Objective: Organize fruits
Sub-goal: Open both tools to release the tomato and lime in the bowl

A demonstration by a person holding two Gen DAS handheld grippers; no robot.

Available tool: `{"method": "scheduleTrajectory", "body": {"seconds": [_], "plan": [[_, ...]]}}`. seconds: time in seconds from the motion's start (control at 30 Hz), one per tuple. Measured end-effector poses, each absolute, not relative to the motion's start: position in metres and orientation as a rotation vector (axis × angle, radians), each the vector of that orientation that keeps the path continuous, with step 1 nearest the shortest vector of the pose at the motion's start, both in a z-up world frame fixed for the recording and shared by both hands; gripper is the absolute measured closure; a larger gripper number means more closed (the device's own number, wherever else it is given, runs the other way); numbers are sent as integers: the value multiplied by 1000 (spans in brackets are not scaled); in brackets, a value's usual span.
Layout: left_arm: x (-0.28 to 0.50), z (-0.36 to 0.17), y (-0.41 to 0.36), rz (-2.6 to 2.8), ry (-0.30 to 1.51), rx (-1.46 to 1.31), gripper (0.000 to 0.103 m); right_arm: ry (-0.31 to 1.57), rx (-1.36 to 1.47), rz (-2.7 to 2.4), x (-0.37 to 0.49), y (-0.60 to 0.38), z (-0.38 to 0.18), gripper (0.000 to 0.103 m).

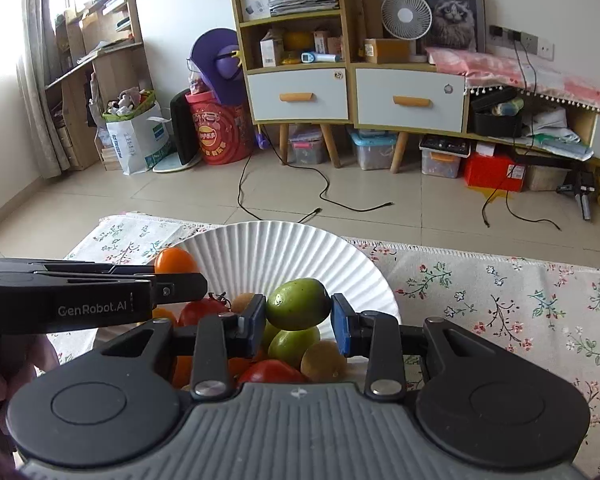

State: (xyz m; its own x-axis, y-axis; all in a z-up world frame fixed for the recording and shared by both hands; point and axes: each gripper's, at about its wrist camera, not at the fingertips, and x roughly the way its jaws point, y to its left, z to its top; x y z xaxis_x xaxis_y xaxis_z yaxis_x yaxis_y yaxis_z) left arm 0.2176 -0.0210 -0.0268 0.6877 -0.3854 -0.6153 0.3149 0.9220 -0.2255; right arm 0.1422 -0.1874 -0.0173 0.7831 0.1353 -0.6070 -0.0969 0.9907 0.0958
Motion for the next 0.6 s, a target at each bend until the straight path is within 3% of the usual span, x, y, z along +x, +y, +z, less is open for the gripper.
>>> {"method": "scheduleTrajectory", "body": {"seconds": [0.5,0.6], "plan": [[221,-25,-20,-413,718,-123,78,665,104,141,147,-193,-22,70],[219,-22,-21,-410,711,-102,69,666,104,143,146,-192,-20,63]]}}
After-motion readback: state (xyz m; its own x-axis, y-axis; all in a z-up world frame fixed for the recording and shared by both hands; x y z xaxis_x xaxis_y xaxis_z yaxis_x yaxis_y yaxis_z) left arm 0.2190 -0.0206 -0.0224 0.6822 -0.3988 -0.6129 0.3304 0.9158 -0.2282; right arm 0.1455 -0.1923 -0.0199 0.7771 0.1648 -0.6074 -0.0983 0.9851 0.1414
